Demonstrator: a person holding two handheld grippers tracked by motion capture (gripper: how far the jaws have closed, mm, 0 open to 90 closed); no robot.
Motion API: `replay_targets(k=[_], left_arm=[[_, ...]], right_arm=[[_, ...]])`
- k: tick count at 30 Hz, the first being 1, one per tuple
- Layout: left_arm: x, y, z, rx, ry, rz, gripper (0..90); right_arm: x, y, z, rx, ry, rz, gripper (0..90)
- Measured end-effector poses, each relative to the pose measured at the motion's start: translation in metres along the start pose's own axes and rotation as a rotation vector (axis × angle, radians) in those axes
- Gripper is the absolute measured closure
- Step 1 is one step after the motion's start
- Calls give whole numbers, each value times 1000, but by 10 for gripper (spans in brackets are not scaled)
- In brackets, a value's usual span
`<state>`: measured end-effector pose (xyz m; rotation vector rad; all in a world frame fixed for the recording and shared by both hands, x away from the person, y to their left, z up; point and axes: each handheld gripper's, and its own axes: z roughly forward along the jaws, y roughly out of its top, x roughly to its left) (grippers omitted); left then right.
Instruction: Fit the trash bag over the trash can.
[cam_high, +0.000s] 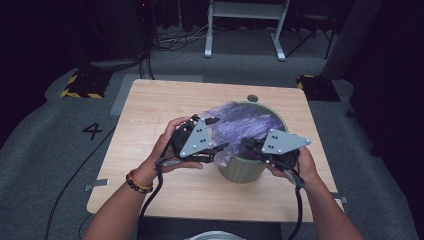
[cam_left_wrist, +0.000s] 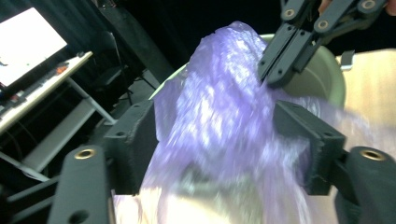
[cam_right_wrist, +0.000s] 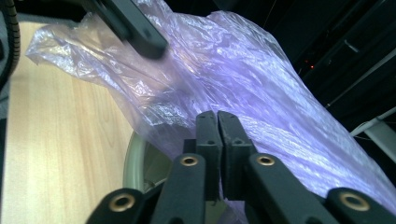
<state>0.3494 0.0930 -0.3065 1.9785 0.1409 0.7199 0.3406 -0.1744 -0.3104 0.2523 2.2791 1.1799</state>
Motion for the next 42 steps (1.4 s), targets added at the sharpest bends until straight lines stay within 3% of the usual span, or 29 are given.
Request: replay_targets(k=[5, 8, 11, 14, 17, 21, 24, 26, 30, 37, 42], left_arm=[[3, -12, -26, -38, 3, -32, 263], [4, -20, -38, -24, 35, -40, 264], [6, -30, -43, -15, 23, -61, 267], [8, -37, -39, -2, 18, -89, 283], [14, -40, -29, -3, -24, -144, 288], [16, -42, -13, 13, -39, -166, 294], [15, -42, -6, 19, -51, -172, 361], [14, -42, -4, 6, -81, -172, 456], [9, -42, 0, 15, -89, -149, 594], [2, -45, 3, 29, -93, -107, 754], [0, -46, 5, 27, -85, -87, 831]], right_arm=[[-6, -12, -14, -26, -11, 55, 900], [-8, -19, -21, -33, -5, 72, 900], [-10, -27, -25, -47, 9, 78, 891], [-12, -34, -28, -47, 22, 90, 872], [-14, -40, -31, -49, 29, 103, 854], [-14, -46, -34, -69, 38, 104, 729], [-14, -46, -39, -96, 26, 117, 618], [-13, -44, -43, -111, 13, 121, 539], [-6, -37, -51, -144, 1, 99, 421], [14, -15, -54, -191, 52, 52, 343], [25, -6, -46, -188, 101, 30, 333]])
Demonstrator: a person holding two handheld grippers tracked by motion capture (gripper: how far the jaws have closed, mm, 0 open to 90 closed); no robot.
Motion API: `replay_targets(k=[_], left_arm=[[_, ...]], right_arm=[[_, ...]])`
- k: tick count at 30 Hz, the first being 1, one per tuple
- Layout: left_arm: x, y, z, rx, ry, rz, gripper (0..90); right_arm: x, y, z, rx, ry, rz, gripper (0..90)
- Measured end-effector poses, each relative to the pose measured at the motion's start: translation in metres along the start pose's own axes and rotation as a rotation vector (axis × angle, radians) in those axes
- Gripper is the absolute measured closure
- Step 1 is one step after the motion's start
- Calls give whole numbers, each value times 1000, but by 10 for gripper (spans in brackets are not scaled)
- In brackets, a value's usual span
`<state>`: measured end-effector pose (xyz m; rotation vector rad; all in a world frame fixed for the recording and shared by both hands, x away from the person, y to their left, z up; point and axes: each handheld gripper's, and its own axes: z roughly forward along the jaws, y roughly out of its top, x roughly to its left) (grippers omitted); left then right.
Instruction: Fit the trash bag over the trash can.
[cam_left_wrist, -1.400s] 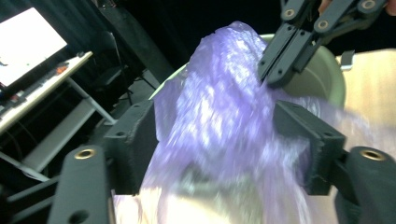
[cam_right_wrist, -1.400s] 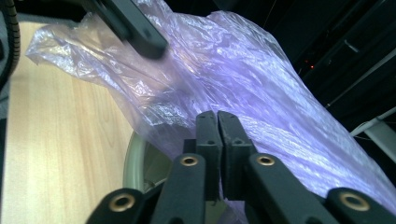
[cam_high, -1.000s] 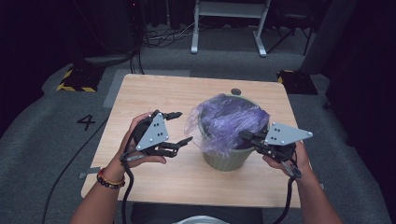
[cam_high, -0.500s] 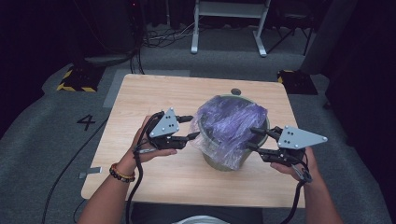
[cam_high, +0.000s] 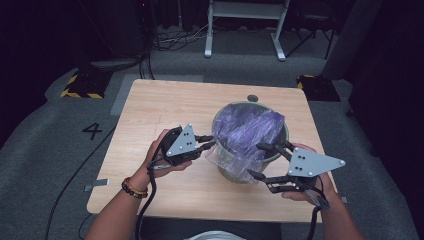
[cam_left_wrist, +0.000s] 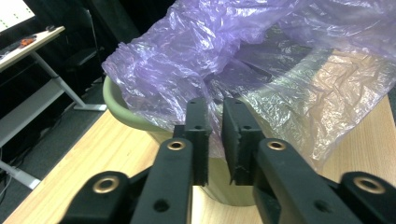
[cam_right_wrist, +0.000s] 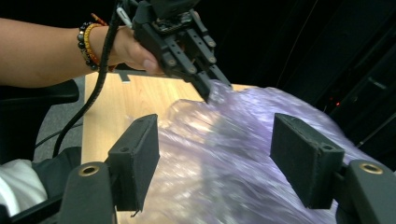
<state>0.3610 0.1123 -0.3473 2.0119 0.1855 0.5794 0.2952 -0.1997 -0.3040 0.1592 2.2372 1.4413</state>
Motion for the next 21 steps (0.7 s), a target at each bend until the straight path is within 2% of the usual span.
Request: replay_targets(k=[1, 3, 6, 7, 8, 9, 11, 14, 15, 19, 21], left_arm=[[-2, 0, 1, -3, -5, 8, 853], [-3, 0, 2, -4, -6, 9, 882], [-4, 0, 4, -2, -12, 18, 897], [-4, -1, 4, 2, -15, 18, 899], [-4, -1, 4, 2, -15, 18, 899], [-5, -1, 5, 4, -14, 21, 899], [-5, -2, 5, -4, -17, 16, 900], [-7, -3, 4, -4, -17, 21, 900], [-8, -3, 4, -5, -19, 21, 900], [-11, -5, 5, 1, -20, 38, 900], [-11, -6, 5, -1, -21, 33, 900]], right_arm=[[3, 1, 7, 16, 13, 17, 346], [4, -1, 14, 47, 2, 28, 402], [6, -5, 19, 99, -28, 20, 592], [5, -7, 18, 96, -28, 28, 661], [5, -7, 18, 96, -28, 28, 661], [5, -10, 13, 82, -32, 47, 772], [6, -13, 6, 72, -46, 60, 845], [5, -16, -2, 56, -61, 71, 862], [6, -20, -12, 44, -93, 76, 900], [6, -27, -28, 25, -143, 94, 900], [5, -32, -35, 20, -168, 109, 900]])
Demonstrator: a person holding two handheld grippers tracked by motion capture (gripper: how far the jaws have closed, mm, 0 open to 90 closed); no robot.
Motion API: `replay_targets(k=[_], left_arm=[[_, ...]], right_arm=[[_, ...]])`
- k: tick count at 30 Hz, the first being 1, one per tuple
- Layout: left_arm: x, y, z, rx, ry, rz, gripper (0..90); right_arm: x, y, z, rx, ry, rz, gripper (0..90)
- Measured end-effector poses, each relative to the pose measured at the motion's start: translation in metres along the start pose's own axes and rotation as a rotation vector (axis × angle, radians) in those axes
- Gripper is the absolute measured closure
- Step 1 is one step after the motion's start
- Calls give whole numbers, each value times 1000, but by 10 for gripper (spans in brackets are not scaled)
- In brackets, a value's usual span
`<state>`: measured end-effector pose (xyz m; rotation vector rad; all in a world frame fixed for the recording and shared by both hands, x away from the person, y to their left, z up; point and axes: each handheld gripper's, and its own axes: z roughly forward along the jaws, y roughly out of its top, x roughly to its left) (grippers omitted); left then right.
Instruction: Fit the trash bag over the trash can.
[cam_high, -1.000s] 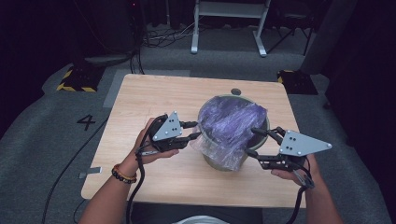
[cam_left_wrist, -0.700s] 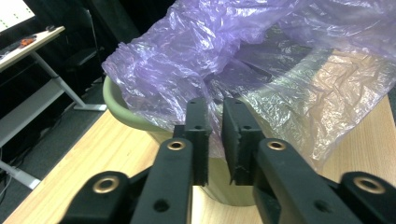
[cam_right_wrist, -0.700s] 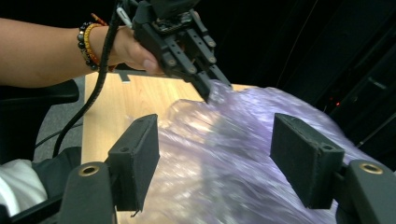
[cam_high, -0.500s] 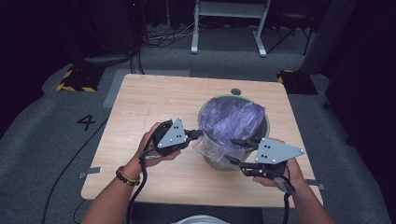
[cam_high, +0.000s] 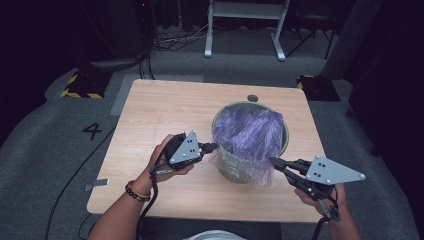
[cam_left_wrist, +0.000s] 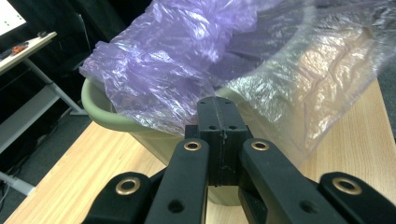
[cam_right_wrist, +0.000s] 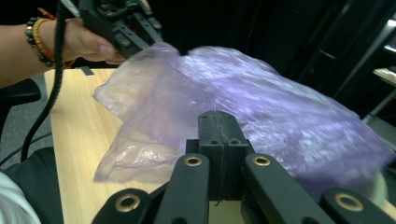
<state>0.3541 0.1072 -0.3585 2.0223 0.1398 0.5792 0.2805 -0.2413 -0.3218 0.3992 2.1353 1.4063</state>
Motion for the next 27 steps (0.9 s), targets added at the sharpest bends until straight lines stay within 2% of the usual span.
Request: replay_targets(k=[4, 14, 16, 17, 18, 20, 22, 25, 27], left_arm=[[-1, -5, 1, 24, 10, 4, 900], [-4, -21, 3, 56, 12, -22, 900], [-4, -25, 4, 69, 14, -21, 900], [-4, -25, 4, 69, 14, -21, 900], [-4, -28, 7, 76, 11, -27, 900], [-3, -30, 9, 78, 19, -35, 900], [-2, -32, 12, 88, 30, -29, 900], [-1, -36, 13, 79, 25, -48, 900], [-2, -37, 11, 48, 26, -66, 900]], right_arm=[[-7, -13, -8, 5, -53, 35, 900], [-32, -53, -16, 24, -145, 179, 900], [-38, -62, -14, 26, -147, 217, 900], [-38, -62, -14, 26, -147, 217, 900], [-43, -70, -11, 27, -144, 248, 900], [-48, -77, -8, 22, -135, 275, 900], [-51, -82, -4, 42, -156, 275, 900], [-58, -89, -3, 37, -156, 299, 900], [-58, -90, -6, 16, -135, 290, 820]])
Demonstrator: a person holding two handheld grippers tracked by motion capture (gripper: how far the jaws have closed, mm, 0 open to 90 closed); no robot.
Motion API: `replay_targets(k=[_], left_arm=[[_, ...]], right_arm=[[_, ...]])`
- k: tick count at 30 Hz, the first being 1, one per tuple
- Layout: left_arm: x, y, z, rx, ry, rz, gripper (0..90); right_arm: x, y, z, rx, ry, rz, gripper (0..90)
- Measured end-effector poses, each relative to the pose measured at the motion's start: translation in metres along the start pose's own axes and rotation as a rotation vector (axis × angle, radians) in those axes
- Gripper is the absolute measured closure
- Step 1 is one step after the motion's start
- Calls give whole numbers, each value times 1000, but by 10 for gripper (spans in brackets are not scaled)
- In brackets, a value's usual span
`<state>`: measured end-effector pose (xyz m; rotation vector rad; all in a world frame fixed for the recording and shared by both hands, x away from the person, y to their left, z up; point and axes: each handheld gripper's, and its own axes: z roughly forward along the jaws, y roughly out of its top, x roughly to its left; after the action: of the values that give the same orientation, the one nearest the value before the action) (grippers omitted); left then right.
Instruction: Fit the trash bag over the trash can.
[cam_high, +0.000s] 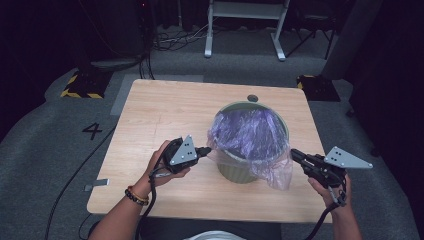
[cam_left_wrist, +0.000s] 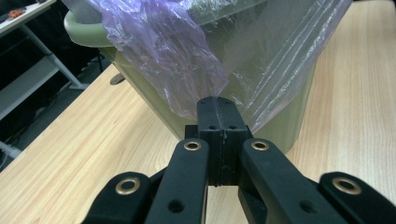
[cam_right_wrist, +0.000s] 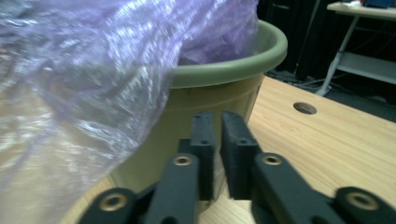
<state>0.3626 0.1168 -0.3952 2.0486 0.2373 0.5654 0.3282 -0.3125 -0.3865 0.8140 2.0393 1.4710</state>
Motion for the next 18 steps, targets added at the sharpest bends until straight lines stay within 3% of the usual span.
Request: replay_targets(k=[2, 9, 14, 16, 18], left_arm=[[-1, 1, -2, -17, 0, 1, 900], [-5, 3, -4, -28, 0, 13, 900], [-6, 5, -5, -25, 0, 18, 900], [-6, 6, -3, -11, -1, 25, 900], [-7, 7, -3, -14, 1, 25, 900]], right_arm=[[2, 2, -3, -8, -9, -12, 691], [17, 23, -24, -64, -44, -70, 458], [33, 37, -34, -109, -43, -111, 400], [49, 46, -35, -131, -3, -147, 378], [53, 48, -34, -131, 8, -161, 367]])
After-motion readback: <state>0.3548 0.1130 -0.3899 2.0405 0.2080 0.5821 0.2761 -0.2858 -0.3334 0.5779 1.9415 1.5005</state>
